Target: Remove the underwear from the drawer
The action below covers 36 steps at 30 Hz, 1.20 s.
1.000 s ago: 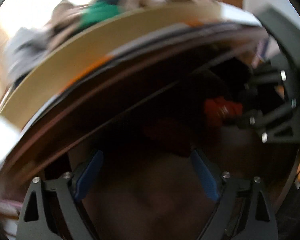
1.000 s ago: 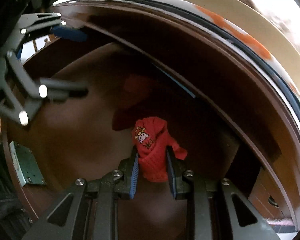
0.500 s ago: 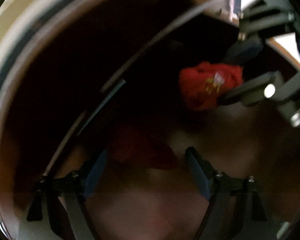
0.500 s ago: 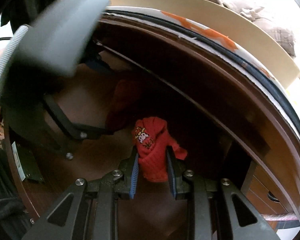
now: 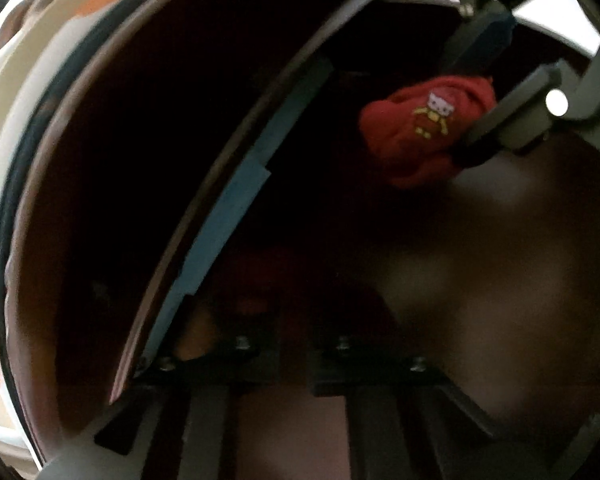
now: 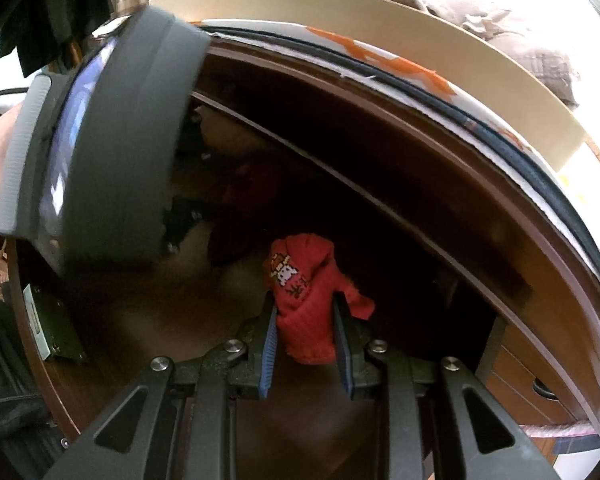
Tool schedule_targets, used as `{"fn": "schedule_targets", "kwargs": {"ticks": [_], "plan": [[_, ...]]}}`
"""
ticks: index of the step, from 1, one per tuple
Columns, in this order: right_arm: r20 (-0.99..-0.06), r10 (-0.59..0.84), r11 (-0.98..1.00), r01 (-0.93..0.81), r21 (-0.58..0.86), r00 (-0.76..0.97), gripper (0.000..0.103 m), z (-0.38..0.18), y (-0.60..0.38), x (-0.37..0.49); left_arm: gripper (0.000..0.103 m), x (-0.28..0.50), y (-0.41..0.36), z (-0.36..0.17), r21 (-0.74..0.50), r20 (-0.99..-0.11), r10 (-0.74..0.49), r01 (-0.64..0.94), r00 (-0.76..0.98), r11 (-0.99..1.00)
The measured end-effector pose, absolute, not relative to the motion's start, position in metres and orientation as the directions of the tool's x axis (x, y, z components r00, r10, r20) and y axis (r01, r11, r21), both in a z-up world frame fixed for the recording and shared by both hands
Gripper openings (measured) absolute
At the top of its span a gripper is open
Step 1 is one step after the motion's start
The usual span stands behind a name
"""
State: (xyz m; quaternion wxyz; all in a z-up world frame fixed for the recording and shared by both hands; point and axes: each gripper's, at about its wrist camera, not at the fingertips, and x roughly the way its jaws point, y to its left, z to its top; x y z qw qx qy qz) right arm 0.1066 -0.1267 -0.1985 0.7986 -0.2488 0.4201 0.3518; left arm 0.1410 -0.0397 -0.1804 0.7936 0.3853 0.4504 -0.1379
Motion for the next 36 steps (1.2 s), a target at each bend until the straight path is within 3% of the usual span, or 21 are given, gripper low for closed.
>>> {"fn": "schedule_targets", "kwargs": {"ticks": [11, 14, 16, 18, 22, 25, 26, 31, 32, 33, 36], "plan": [[-0.844, 0.38, 0.629, -0.774, -0.064, 0.378, 0.028, -0.2, -0.132, 0.106, 0.0, 0.113, -0.019, -0.157, 0.26, -0.912, -0.006, 0.589, 0.41, 0.765], [-0.844, 0.383, 0.629, -0.775, -0.058, 0.374, 0.028, -0.199, -0.132, 0.109, 0.009, 0.114, -0.02, -0.149, 0.272, -0.889, -0.008, 0.542, 0.458, 0.795], [-0.848, 0.378, 0.627, -0.777, -0.06, 0.371, 0.028, -0.202, -0.132, 0.114, 0.025, 0.104, -0.004, -0.145, 0.27, -0.885, -0.004, 0.521, 0.465, 0.81], [-0.849, 0.375, 0.626, -0.777, -0.065, 0.372, 0.028, -0.203, -0.132, 0.115, 0.061, 0.104, -0.007, -0.143, 0.316, -0.867, 0.022, 0.513, 0.498, 0.798], [-0.847, 0.381, 0.636, -0.77, -0.051, 0.371, 0.028, -0.201, -0.134, 0.119, 0.062, 0.111, -0.037, -0.146, 0.351, -0.865, 0.027, 0.566, 0.501, 0.746], [-0.843, 0.386, 0.643, -0.765, -0.046, 0.375, 0.028, -0.201, -0.136, 0.118, 0.049, 0.125, -0.044, -0.16, 0.378, -0.872, 0.056, 0.596, 0.487, 0.708], [-0.841, 0.388, 0.645, -0.763, -0.046, 0.378, 0.028, -0.202, -0.138, 0.117, 0.039, 0.126, -0.047, -0.166, 0.399, -0.871, 0.079, 0.602, 0.486, 0.692], [-0.836, 0.389, 0.649, -0.759, -0.049, 0.387, 0.028, -0.203, -0.139, 0.115, 0.034, 0.153, -0.043, -0.18, 0.461, -0.853, 0.137, 0.606, 0.503, 0.648], [-0.835, 0.389, 0.65, -0.759, -0.05, 0.388, 0.028, -0.203, -0.138, 0.114, 0.024, 0.155, -0.043, -0.18, 0.458, -0.853, 0.134, 0.6, 0.504, 0.656], [-0.835, 0.391, 0.65, -0.758, -0.048, 0.388, 0.028, -0.204, -0.138, 0.114, 0.001, 0.158, -0.041, -0.18, 0.44, -0.863, 0.134, 0.595, 0.487, 0.673], [-0.834, 0.393, 0.652, -0.757, -0.045, 0.388, 0.028, -0.204, -0.138, 0.113, 0.0, 0.158, -0.034, -0.18, 0.414, -0.879, 0.133, 0.594, 0.457, 0.69]]}}
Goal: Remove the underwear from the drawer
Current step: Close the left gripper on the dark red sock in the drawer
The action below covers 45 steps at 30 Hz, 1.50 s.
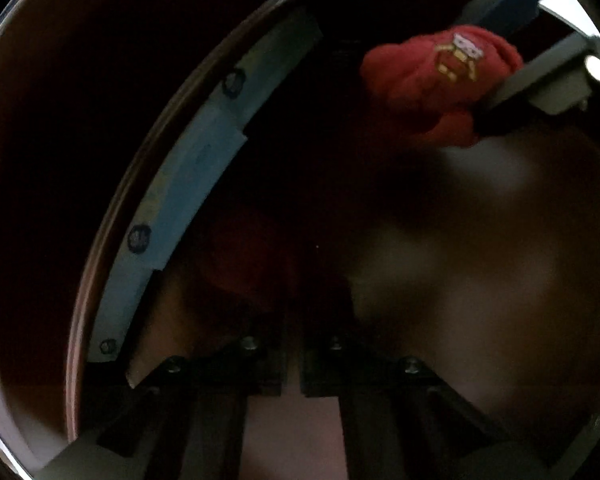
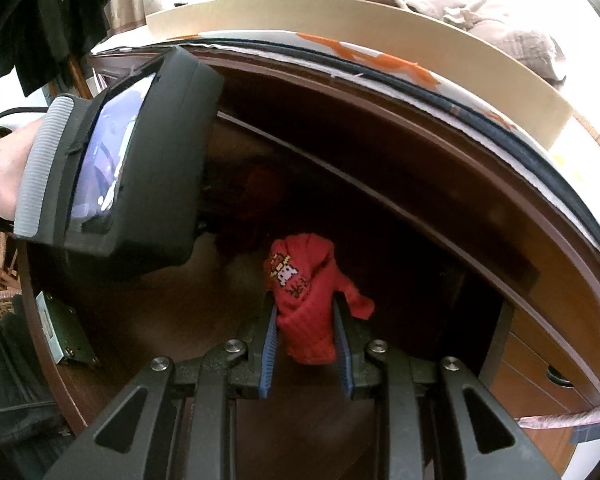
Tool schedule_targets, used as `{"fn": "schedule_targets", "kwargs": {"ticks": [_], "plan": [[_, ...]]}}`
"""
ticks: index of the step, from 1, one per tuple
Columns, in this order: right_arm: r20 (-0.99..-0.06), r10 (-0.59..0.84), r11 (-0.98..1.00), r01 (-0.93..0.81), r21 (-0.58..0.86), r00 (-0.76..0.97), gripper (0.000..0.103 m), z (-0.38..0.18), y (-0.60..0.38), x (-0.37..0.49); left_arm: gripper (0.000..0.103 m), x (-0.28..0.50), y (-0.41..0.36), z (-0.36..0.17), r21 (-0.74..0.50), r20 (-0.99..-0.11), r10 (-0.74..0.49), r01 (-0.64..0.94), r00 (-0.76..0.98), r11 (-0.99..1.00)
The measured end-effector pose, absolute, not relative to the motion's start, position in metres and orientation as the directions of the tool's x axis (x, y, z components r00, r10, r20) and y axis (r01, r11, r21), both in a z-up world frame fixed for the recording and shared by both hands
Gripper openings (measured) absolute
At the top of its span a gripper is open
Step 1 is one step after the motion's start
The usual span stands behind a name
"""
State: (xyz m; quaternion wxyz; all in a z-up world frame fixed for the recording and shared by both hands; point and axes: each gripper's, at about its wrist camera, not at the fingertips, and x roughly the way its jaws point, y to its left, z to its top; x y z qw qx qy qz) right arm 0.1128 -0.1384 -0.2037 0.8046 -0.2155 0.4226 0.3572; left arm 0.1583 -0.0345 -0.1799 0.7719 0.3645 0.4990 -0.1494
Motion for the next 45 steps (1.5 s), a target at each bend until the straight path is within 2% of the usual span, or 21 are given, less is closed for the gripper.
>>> {"fn": "schedule_targets", "kwargs": {"ticks": [6, 14, 24, 31, 36, 37, 38, 39, 41, 45], "plan": [[-0.823, 0.406, 0.66, -0.75, -0.038, 0.399, 0.028, -0.196, -0.142, 0.11, 0.0, 0.149, -0.018, -0.172, 0.379, -0.876, 0.084, 0.567, 0.476, 0.731], [-0.801, 0.426, 0.671, -0.74, -0.032, 0.421, 0.028, -0.191, -0.149, 0.105, 0.0, 0.129, 0.0, -0.127, 0.315, -0.856, 0.004, 0.517, 0.516, 0.796], [-0.748, 0.482, 0.686, -0.727, -0.001, 0.457, 0.028, -0.176, -0.157, 0.087, 0.0, 0.097, 0.031, -0.084, 0.191, -0.807, -0.099, 0.416, 0.582, 0.889], [-0.701, 0.528, 0.694, -0.719, 0.032, 0.48, 0.028, -0.167, -0.166, 0.08, 0.0, 0.065, 0.058, -0.078, 0.144, -0.753, -0.126, 0.349, 0.645, 0.926], [-0.702, 0.534, 0.687, -0.726, 0.037, 0.47, 0.028, -0.169, -0.16, 0.081, 0.0, 0.073, 0.067, -0.077, 0.117, -0.792, -0.132, 0.361, 0.596, 0.925], [-0.703, 0.535, 0.686, -0.727, 0.038, 0.468, 0.028, -0.169, -0.16, 0.081, 0.002, 0.071, 0.06, -0.095, 0.111, -0.812, -0.13, 0.368, 0.569, 0.923], [-0.704, 0.534, 0.686, -0.727, 0.035, 0.469, 0.028, -0.168, -0.155, 0.08, 0.009, 0.075, 0.061, -0.1, 0.097, -0.828, -0.132, 0.37, 0.545, 0.924], [-0.706, 0.532, 0.685, -0.727, 0.034, 0.468, 0.028, -0.168, -0.151, 0.08, 0.027, 0.084, 0.059, -0.102, 0.084, -0.845, -0.136, 0.379, 0.518, 0.921], [-0.708, 0.531, 0.685, -0.728, 0.036, 0.465, 0.028, -0.17, -0.15, 0.081, 0.048, 0.089, 0.056, -0.109, 0.065, -0.872, -0.143, 0.4, 0.469, 0.914], [-0.709, 0.536, 0.682, -0.73, 0.043, 0.458, 0.028, -0.171, -0.148, 0.082, 0.051, 0.106, 0.052, -0.122, -0.031, -0.911, -0.196, 0.414, 0.362, 0.91]]}}
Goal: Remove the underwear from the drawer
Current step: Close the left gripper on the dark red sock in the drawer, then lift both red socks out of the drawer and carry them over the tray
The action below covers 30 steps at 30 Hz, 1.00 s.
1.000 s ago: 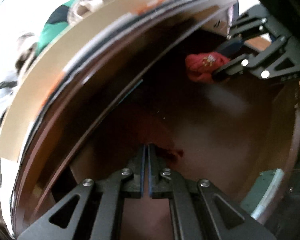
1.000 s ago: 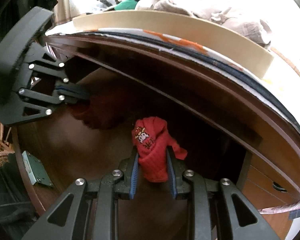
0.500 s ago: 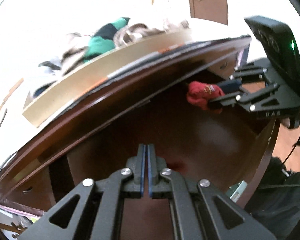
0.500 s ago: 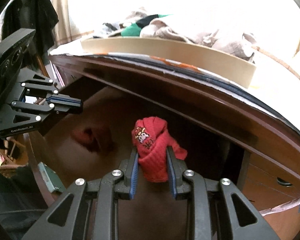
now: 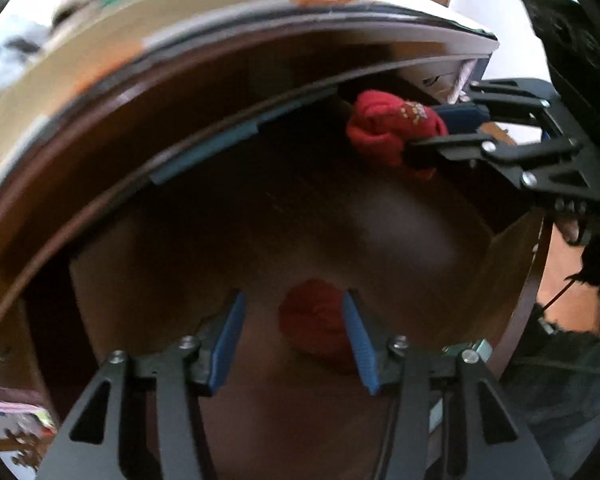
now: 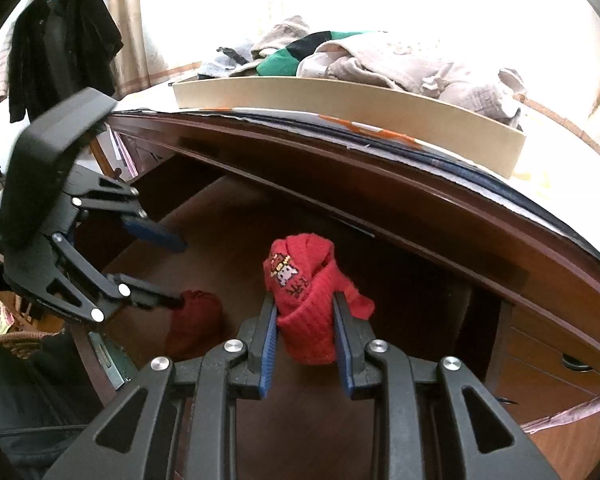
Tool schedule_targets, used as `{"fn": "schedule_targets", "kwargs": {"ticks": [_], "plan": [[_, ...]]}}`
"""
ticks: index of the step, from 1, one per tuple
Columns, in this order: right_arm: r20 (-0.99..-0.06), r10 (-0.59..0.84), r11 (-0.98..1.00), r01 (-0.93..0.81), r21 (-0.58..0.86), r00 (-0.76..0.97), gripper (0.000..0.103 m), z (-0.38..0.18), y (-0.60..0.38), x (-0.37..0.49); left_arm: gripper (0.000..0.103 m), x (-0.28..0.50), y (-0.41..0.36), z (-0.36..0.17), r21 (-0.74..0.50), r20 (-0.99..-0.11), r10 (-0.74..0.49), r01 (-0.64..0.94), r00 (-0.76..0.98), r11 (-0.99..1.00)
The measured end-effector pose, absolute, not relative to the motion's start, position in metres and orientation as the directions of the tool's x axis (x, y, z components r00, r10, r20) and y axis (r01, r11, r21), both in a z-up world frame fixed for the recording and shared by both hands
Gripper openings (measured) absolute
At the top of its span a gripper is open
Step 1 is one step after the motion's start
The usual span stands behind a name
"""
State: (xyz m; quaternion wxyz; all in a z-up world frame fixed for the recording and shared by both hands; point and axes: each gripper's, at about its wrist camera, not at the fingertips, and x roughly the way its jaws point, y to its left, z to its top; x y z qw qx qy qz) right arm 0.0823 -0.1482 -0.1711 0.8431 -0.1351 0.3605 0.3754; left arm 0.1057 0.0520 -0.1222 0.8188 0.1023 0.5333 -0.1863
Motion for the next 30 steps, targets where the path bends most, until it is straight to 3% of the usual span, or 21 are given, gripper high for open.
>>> {"fn": "schedule_targets", "kwargs": {"ticks": [7, 9, 13, 15, 20, 30], "plan": [[-0.709, 0.541, 0.676, -0.735, 0.049, 0.451, 0.028, -0.174, -0.149, 0.087, 0.051, 0.127, 0.039, -0.145, -0.077, -0.95, -0.195, 0.424, 0.243, 0.903], [-0.708, 0.542, 0.676, -0.735, 0.048, 0.453, 0.028, -0.174, -0.15, 0.087, 0.038, 0.131, 0.038, -0.149, -0.097, -0.958, -0.201, 0.43, 0.204, 0.898], [-0.7, 0.545, 0.678, -0.734, 0.045, 0.461, 0.028, -0.174, -0.152, 0.086, 0.025, 0.127, 0.026, -0.158, -0.077, -0.955, -0.198, 0.46, 0.22, 0.885], [-0.694, 0.548, 0.682, -0.73, 0.046, 0.468, 0.028, -0.172, -0.154, 0.084, 0.02, 0.125, 0.022, -0.154, -0.057, -0.947, -0.194, 0.461, 0.257, 0.886], [-0.669, 0.56, 0.688, -0.725, 0.046, 0.489, 0.028, -0.168, -0.159, 0.078, 0.019, 0.103, 0.037, -0.128, 0.043, -0.9, -0.158, 0.446, 0.406, 0.894], [-0.579, 0.614, 0.677, -0.735, 0.036, 0.537, 0.028, -0.137, -0.159, 0.064, 0.018, 0.072, 0.053, -0.042, 0.234, -0.697, -0.065, 0.313, 0.714, 0.921]]}}
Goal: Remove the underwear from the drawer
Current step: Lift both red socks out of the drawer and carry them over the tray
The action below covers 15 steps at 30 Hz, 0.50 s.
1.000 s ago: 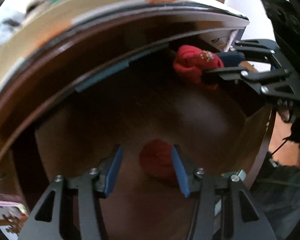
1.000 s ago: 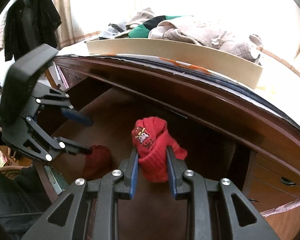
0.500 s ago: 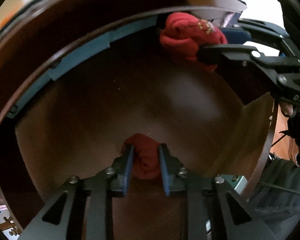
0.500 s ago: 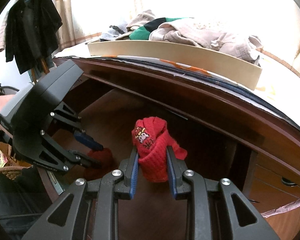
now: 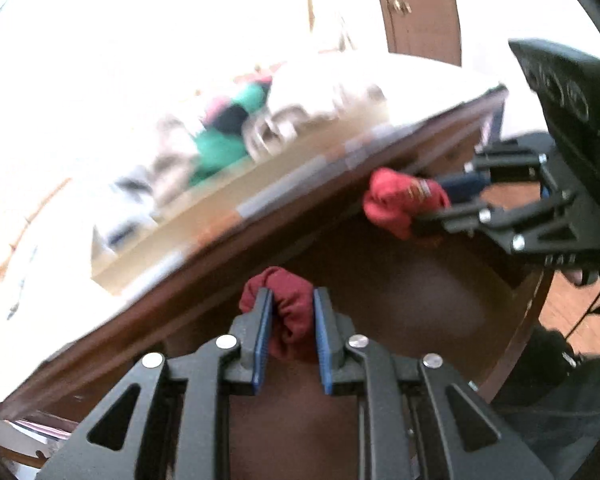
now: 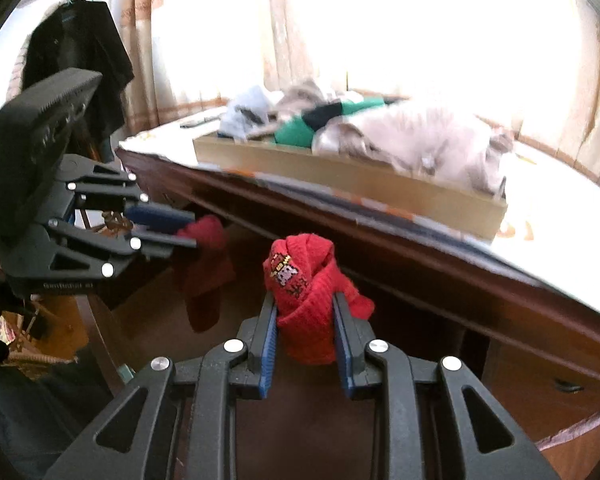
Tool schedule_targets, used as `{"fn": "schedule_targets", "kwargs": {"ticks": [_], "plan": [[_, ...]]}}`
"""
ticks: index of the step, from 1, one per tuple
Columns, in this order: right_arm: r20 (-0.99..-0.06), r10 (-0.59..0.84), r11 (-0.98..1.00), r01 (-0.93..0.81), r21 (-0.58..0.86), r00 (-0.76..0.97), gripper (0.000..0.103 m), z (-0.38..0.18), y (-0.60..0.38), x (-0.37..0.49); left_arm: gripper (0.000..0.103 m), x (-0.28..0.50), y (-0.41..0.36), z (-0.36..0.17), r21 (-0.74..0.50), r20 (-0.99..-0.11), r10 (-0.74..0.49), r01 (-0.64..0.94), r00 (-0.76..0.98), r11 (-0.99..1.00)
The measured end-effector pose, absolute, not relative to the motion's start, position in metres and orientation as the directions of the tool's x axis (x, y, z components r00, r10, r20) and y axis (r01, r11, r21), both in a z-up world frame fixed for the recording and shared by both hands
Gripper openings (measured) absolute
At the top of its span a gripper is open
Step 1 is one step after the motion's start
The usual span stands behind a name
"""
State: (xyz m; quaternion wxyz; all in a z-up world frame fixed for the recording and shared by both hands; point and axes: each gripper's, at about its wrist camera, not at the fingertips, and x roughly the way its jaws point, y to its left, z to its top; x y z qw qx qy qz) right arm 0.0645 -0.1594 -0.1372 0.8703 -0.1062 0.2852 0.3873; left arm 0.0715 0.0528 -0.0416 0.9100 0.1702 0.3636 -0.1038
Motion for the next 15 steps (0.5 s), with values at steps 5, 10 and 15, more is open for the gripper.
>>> {"fn": "schedule_targets", "kwargs": {"ticks": [5, 10, 15], "plan": [[-0.525, 0.638, 0.674, -0.738, 0.029, 0.562, 0.028, -0.114, -0.161, 0.061, 0.018, 0.066, 0.06, -0.007, 0.255, -0.613, -0.053, 0.261, 0.788, 0.931], [-0.481, 0.653, 0.678, -0.735, 0.026, 0.585, 0.028, -0.095, -0.162, 0.064, 0.018, 0.066, 0.057, 0.015, 0.256, -0.562, -0.049, 0.23, 0.826, 0.939], [-0.452, 0.657, 0.683, -0.73, 0.018, 0.603, 0.028, -0.079, -0.162, 0.069, 0.018, 0.076, 0.054, 0.014, 0.26, -0.536, -0.04, 0.21, 0.843, 0.942]]}}
